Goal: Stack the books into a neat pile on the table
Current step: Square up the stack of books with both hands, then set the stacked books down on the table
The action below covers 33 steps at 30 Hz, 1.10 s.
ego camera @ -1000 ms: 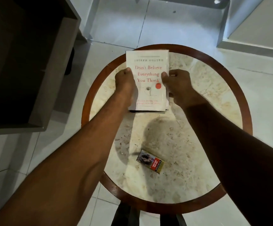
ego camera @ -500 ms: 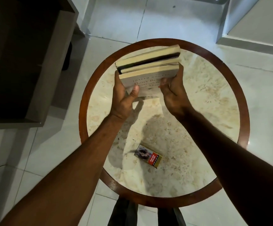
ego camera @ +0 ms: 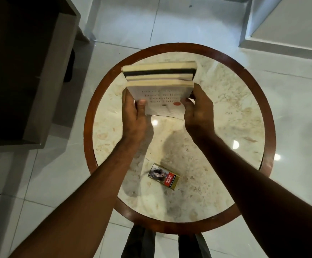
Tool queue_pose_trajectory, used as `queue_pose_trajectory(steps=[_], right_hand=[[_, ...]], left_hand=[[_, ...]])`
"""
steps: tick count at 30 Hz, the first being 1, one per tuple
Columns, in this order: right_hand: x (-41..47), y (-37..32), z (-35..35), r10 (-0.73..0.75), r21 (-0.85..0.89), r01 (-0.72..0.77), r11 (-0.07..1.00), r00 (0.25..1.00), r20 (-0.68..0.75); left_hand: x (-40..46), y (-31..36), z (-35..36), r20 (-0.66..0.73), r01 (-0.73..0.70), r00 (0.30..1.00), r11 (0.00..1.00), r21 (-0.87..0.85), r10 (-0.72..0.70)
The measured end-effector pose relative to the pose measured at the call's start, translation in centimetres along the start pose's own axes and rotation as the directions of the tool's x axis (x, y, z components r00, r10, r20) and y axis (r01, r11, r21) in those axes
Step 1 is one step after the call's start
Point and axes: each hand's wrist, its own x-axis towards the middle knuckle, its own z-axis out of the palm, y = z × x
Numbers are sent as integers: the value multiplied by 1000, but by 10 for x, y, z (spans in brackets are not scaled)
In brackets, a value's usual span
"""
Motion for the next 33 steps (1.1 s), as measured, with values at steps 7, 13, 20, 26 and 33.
queue_pose_trajectory(steps=[7,13,20,26,33], right_hand=[[2,30,-108,167,-218,-202,955,972,-167],[21,78,-153,468,-358,-514,780,858,-212],[37,103,-152,550,-471,-564,678,815,-183],[21,83,-164,380,-530,-498,686,867,-322],[-110,26,-74,-107,-625,419,659,875,473]], left_hand=[[-5,45,92,126,155,970,929,336,-207],[2,53,163,231,265,865,795,545,-447],[-5,37,175,133,278,886,739,613,-444],[-20,32,158,197,123,923,737,665,-331],[-65,-50,-31,297,-259,953,338,905,-65]])
